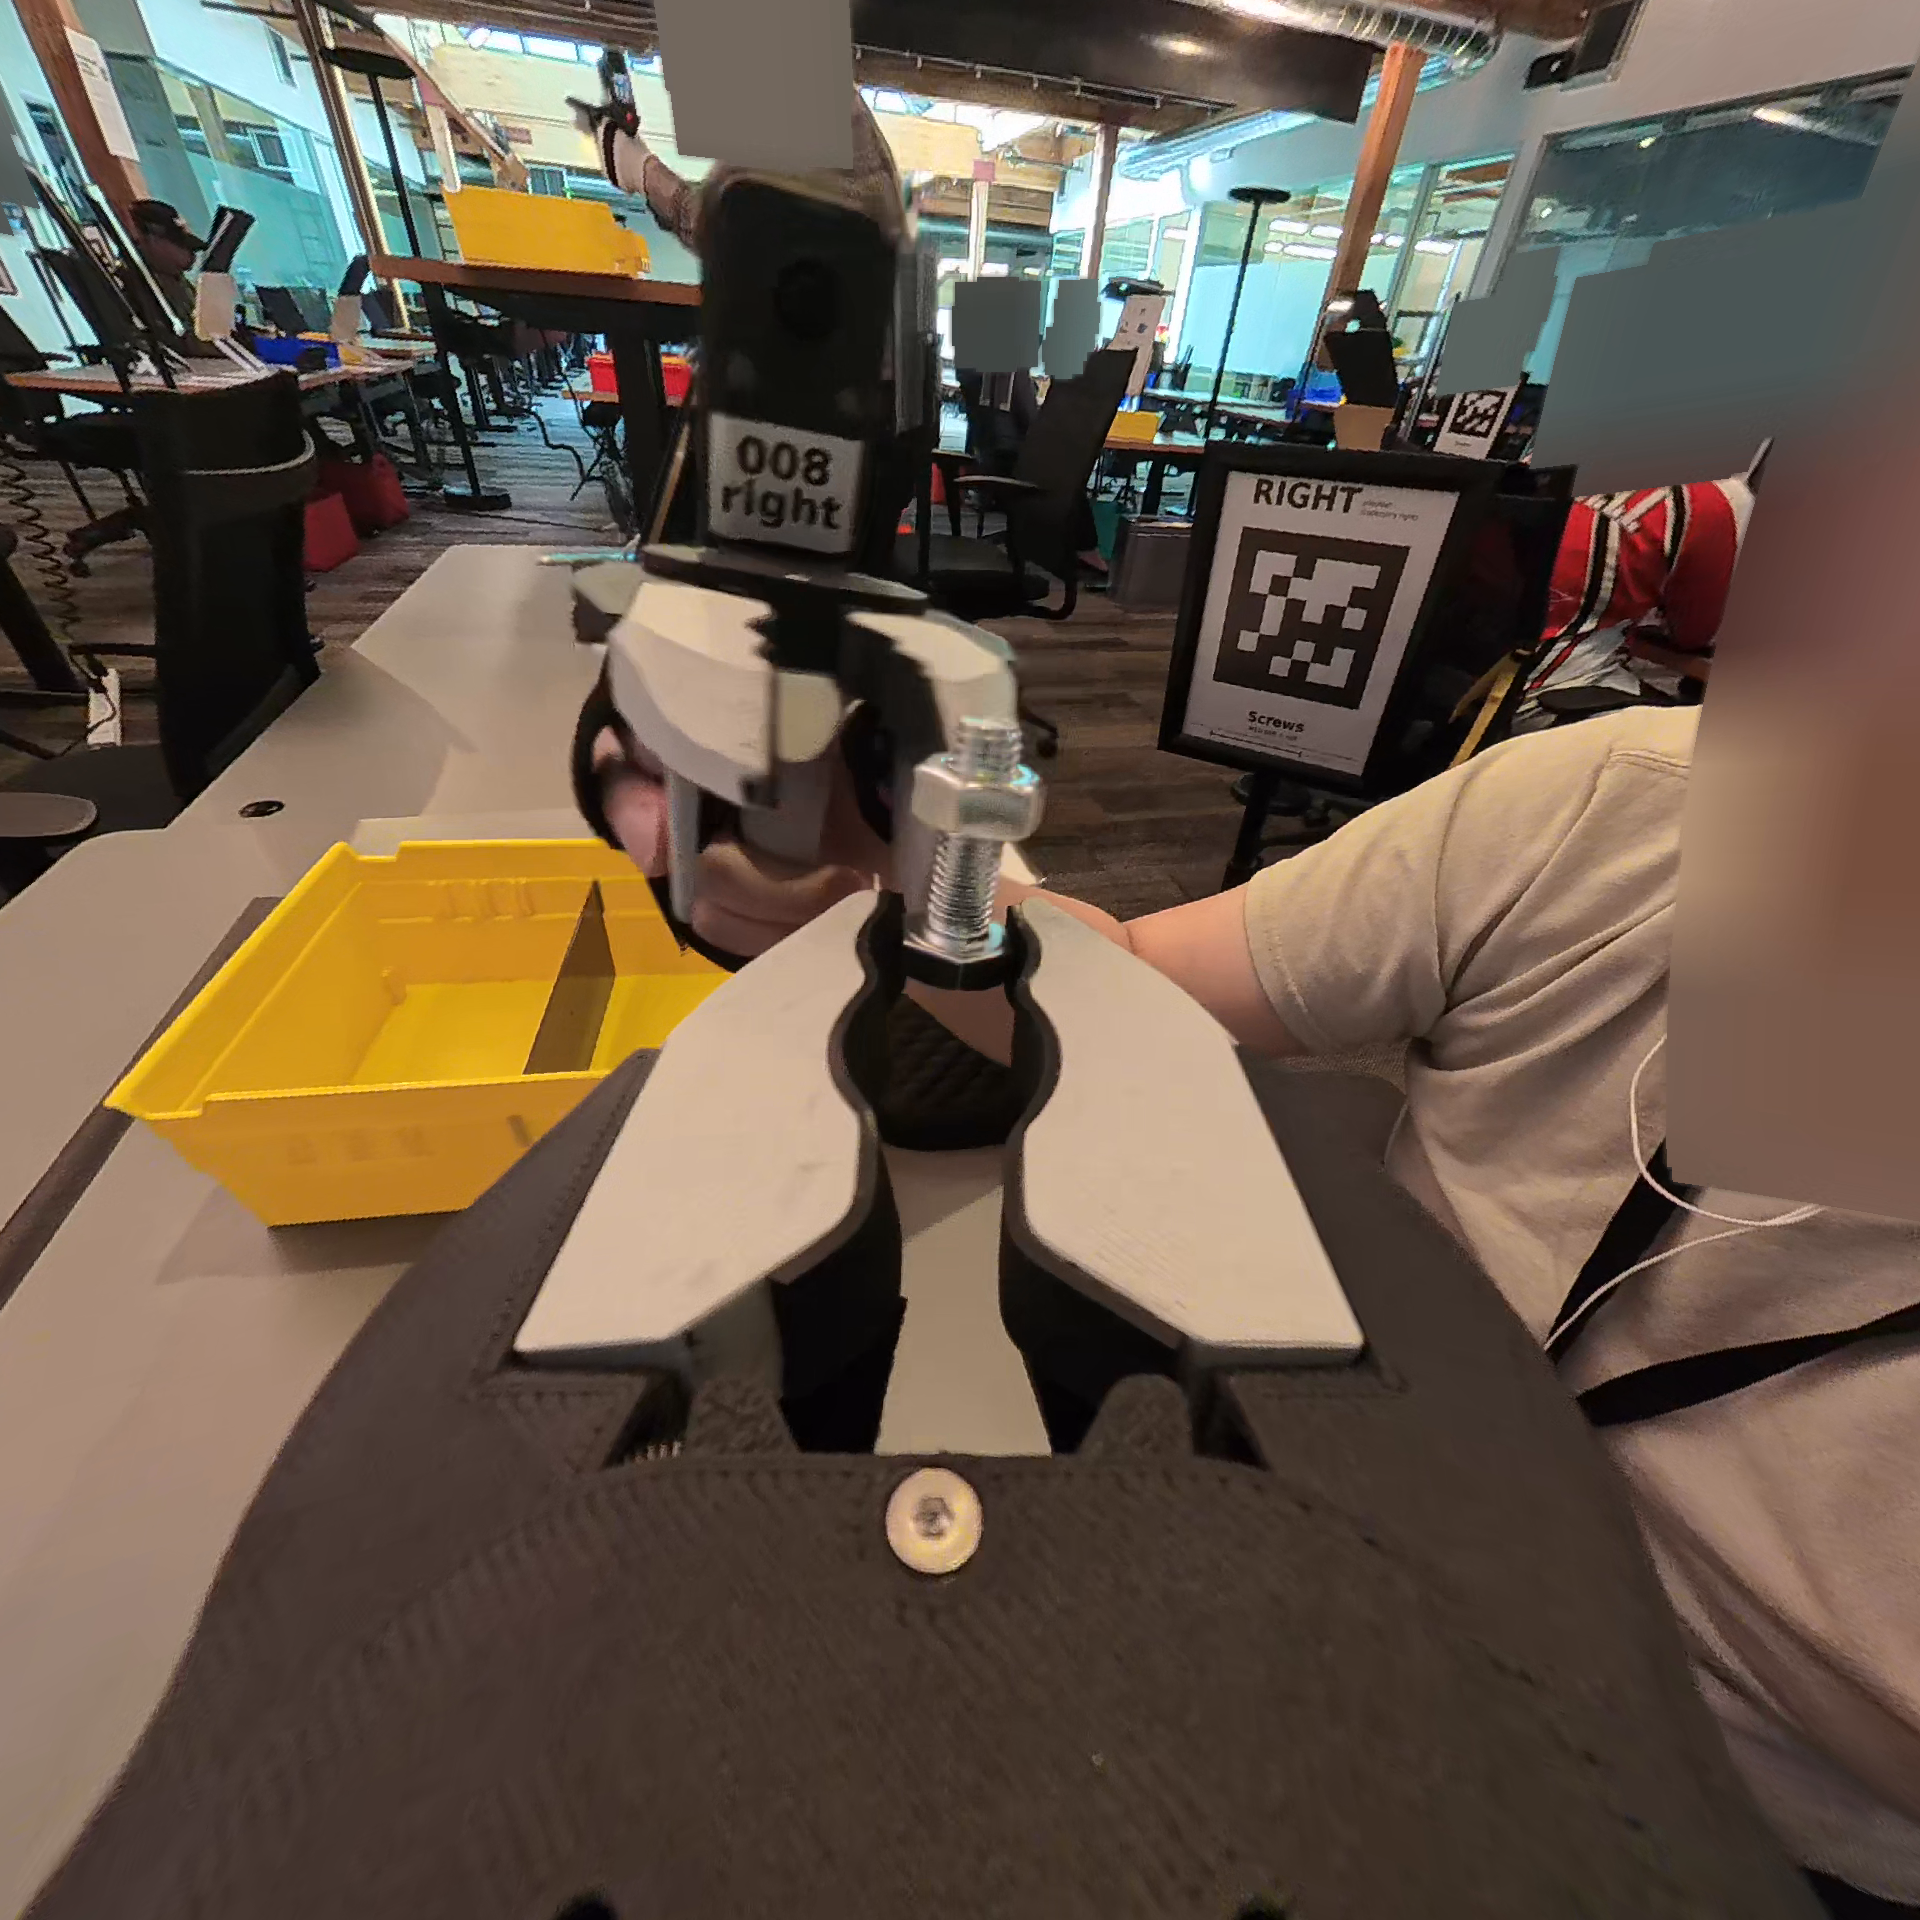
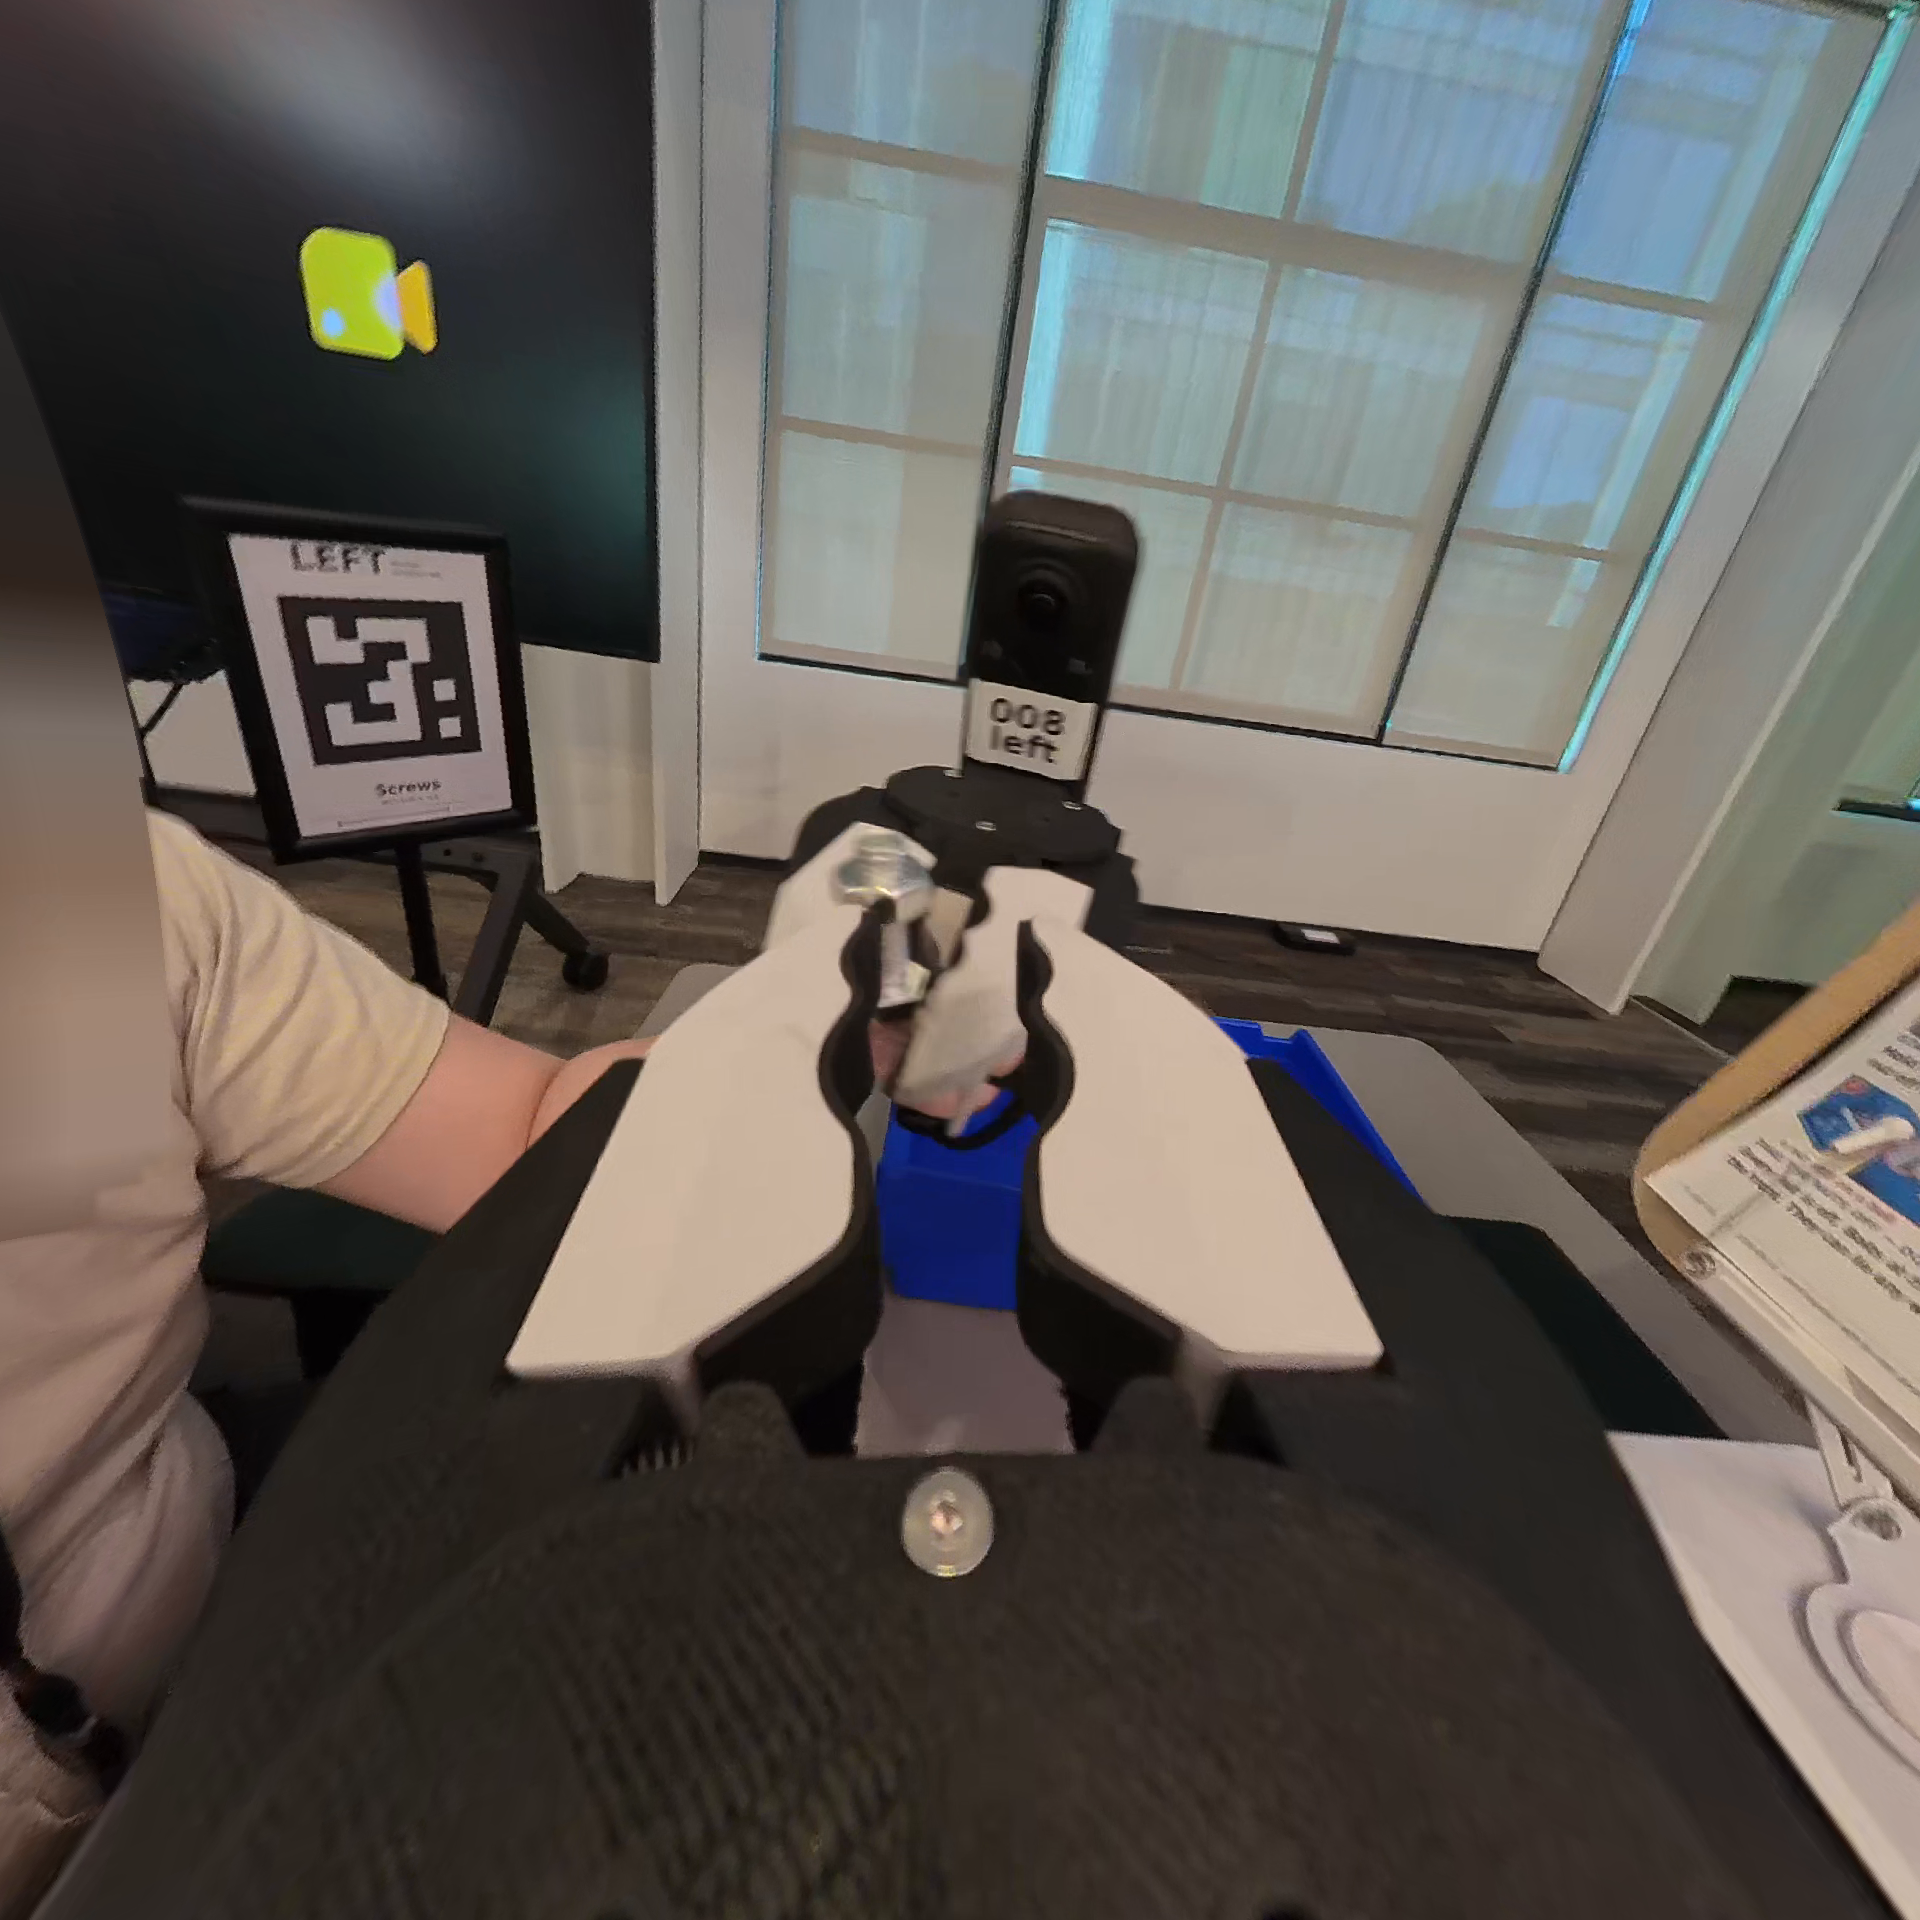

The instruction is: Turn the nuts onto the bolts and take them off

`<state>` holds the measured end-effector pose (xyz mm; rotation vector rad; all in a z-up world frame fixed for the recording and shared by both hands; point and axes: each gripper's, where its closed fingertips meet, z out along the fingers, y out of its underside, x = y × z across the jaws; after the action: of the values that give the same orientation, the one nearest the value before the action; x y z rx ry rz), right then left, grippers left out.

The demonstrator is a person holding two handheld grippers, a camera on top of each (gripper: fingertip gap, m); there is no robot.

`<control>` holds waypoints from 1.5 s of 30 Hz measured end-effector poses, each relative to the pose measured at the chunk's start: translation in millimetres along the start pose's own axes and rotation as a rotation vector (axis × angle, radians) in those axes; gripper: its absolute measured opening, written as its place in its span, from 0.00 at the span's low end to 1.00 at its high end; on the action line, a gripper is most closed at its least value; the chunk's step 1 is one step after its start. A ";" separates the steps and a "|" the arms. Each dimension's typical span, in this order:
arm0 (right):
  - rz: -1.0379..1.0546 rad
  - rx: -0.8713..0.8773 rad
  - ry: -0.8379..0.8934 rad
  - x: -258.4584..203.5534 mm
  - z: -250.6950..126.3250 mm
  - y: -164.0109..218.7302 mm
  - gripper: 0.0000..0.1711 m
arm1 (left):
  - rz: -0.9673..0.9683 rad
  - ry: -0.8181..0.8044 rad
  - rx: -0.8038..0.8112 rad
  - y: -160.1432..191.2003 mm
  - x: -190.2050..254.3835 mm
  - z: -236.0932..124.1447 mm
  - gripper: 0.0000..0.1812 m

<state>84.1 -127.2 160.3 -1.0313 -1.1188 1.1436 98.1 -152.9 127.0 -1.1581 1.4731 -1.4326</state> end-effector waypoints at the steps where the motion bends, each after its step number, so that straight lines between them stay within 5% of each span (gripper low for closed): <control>1: 0.016 0.002 0.009 3.7 -2.7 -0.1 0.15 | -0.004 0.005 0.011 -1.9 0.9 -1.0 0.10; 7: -0.082 -0.047 -0.008 -13.1 13.5 6.0 0.20 | -0.013 -0.003 -0.010 2.1 -2.0 2.3 0.10; 15: 0.040 -0.011 -0.084 -8.3 -0.6 4.1 0.23 | -0.002 -0.002 -0.016 1.7 0.6 2.8 0.10; 25: 0.035 0.001 0.055 16.5 -8.0 3.0 0.28 | 0.005 0.013 -0.013 1.5 3.1 4.6 0.10; 31: -0.062 -0.020 0.008 -11.7 15.1 2.4 0.31 | 0.001 0.032 -0.023 3.9 4.9 8.7 0.10; 36: 0.068 0.077 0.037 16.1 -15.2 -9.1 0.27 | -0.002 0.055 0.008 -3.0 10.8 4.7 0.10; 45: -0.100 -0.034 0.042 -8.6 3.8 -4.4 0.32 | -0.002 0.066 -0.019 1.9 12.7 14.1 0.10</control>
<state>80.5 -136.2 164.1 -1.0099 -1.1469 1.0218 107.5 -169.3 124.9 -1.1338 1.5341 -1.4739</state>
